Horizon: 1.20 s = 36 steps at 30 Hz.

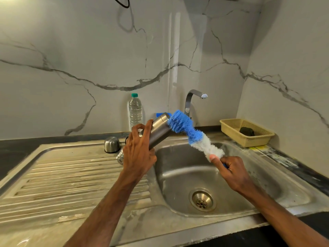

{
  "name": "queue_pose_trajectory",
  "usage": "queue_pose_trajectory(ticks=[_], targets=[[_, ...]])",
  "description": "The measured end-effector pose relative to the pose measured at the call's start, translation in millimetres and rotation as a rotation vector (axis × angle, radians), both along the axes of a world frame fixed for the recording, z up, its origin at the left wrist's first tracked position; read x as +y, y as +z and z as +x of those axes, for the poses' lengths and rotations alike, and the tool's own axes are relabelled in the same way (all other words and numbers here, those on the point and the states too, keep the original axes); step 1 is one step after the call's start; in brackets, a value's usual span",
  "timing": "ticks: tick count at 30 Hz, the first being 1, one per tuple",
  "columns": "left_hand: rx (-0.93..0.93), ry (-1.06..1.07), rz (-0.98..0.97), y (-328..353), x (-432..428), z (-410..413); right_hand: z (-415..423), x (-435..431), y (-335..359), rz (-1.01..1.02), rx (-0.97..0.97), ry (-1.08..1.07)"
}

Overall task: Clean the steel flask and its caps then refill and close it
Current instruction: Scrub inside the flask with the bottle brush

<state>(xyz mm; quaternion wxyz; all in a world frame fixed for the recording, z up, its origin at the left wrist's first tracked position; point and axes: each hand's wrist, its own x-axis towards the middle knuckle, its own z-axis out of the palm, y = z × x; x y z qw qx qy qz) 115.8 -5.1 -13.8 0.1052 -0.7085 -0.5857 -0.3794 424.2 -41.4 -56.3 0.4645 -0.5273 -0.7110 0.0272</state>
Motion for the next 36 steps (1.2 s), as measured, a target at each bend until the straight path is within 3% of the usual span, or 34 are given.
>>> queue_pose_trajectory(ticks=[13, 28, 36], targets=[[-0.018, -0.008, 0.04, 5.6, -5.7, 9.9, -2.4, 1.8, 0.4, -0.108, 0.145, -0.011], [-0.031, -0.023, 0.063, 5.7, -7.2, 11.2, -6.6, -2.1, 3.4, -0.09, 0.141, 0.038], [-0.023, -0.057, 0.091, 5.4, -4.6, 12.2, 0.7, 3.3, 7.1, -0.122, 0.123, -0.118]])
